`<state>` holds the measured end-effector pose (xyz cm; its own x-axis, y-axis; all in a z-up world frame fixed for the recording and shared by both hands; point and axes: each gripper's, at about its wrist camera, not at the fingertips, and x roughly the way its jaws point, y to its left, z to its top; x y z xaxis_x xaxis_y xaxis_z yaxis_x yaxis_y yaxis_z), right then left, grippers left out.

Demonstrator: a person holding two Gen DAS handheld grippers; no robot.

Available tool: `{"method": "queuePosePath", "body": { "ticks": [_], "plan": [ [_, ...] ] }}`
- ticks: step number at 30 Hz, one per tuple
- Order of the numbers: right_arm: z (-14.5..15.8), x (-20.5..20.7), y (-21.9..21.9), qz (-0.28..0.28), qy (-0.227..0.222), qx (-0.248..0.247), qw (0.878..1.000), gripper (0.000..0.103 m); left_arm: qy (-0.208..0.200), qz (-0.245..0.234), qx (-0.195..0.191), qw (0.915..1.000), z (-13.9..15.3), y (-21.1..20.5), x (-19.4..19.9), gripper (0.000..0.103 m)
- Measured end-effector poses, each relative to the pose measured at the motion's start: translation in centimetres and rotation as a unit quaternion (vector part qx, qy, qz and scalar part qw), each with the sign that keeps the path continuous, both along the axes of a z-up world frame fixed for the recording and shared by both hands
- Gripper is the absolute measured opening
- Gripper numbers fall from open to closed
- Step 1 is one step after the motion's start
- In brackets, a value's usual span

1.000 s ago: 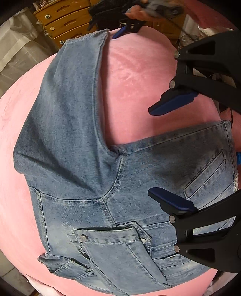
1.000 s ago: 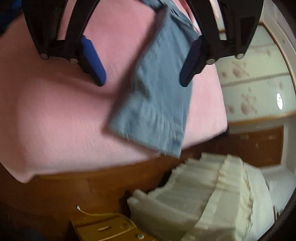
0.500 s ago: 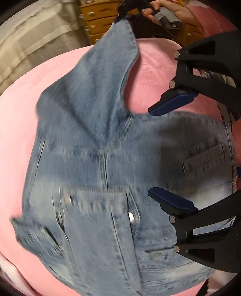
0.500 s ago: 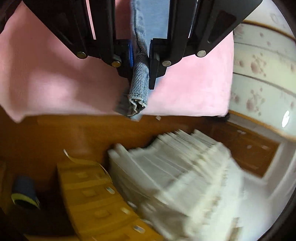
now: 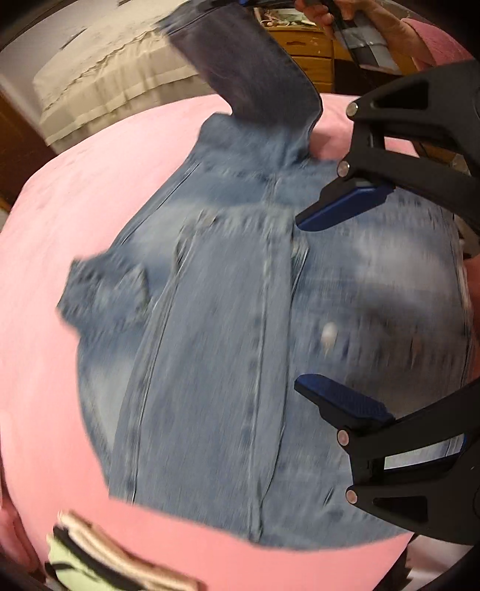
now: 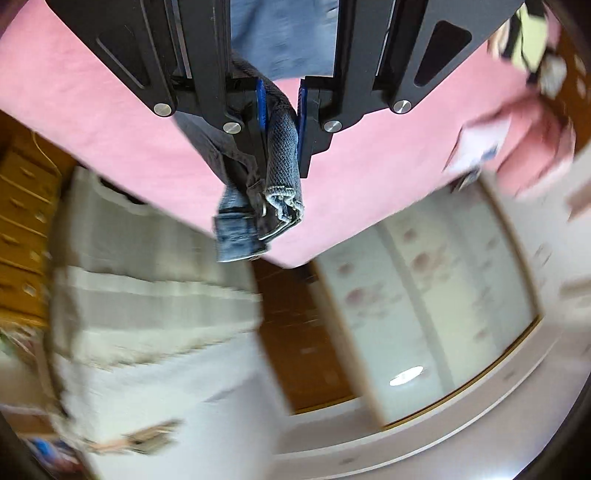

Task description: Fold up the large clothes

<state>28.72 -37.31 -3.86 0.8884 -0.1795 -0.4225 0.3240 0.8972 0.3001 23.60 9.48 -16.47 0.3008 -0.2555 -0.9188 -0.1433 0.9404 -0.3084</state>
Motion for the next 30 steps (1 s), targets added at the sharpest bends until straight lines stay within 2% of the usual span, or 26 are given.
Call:
{"method": "queuePosePath", "body": {
  "ticks": [2, 4, 7, 9, 12, 13, 15, 17, 18, 20, 22, 26, 30],
  "plan": [
    [-1.6, 3.1, 5.6, 0.043, 0.02, -0.001, 0.999, 0.012, -0.009, 0.006, 0.007, 0.9999, 0.1, 2.8, -0.3, 0.078],
    [-4.3, 5.7, 10.4, 0.078, 0.048, -0.021, 0.996, 0.012, -0.008, 0.012, 0.007, 0.9999, 0.0, 5.1, -0.3, 0.078],
    [-10.5, 9.1, 17.6, 0.13, 0.109, -0.054, 0.984, 0.012, -0.004, 0.019, 0.004, 0.9998, -0.6, 7.9, -0.3, 0.078],
    [-15.0, 10.9, 21.7, 0.161, 0.157, -0.069, 0.972, 0.013, -0.001, 0.022, 0.006, 0.9997, -1.3, 9.1, -0.3, 0.078],
    [-20.2, 13.2, 25.5, 0.187, 0.219, -0.064, 0.956, 0.013, 0.009, 0.014, 0.007, 0.9998, -2.5, 10.0, -0.2, 0.078],
    [-21.4, 13.6, 26.1, 0.158, 0.219, -0.045, 0.962, 0.013, 0.011, 0.008, 0.006, 0.9999, -2.9, 10.0, 0.0, 0.078],
    [-23.3, 14.9, 26.9, 0.171, 0.25, -0.04, 0.952, 0.019, 0.011, -0.001, 0.001, 0.9999, -3.3, 9.6, 0.4, 0.078],
    [-24.6, 14.6, 27.8, 0.197, 0.262, -0.021, 0.944, 0.043, 0.008, -0.012, -0.011, 0.9998, -3.6, 9.0, 1.1, 0.078],
    [-24.7, 14.5, 28.0, 0.21, 0.26, -0.006, 0.943, 0.048, 0.007, -0.017, -0.018, 0.9997, -3.7, 8.6, 1.4, 0.078],
    [-25.1, 9.8, 30.5, 0.229, 0.251, 0.007, 0.94, 0.059, 0.002, -0.025, -0.036, 0.9991, -3.9, 7.5, 2.2, 0.078],
    [-24.6, 9.3, 29.8, 0.23, 0.252, -0.005, 0.94, 0.072, 0.001, -0.029, -0.054, 0.9981, -4.5, 6.4, 3.0, 0.078],
    [-21.8, 5.2, 28.6, 0.223, 0.239, -0.026, 0.945, 0.082, 0.019, -0.032, -0.091, 0.9952, -6.8, 3.3, 4.6, 0.078],
    [-20.1, 1.1, 24.2, 0.204, 0.258, -0.008, 0.944, 0.083, 0.036, -0.03, -0.115, 0.9923, -9.4, -0.4, 6.0, 0.077]
  ]
}}
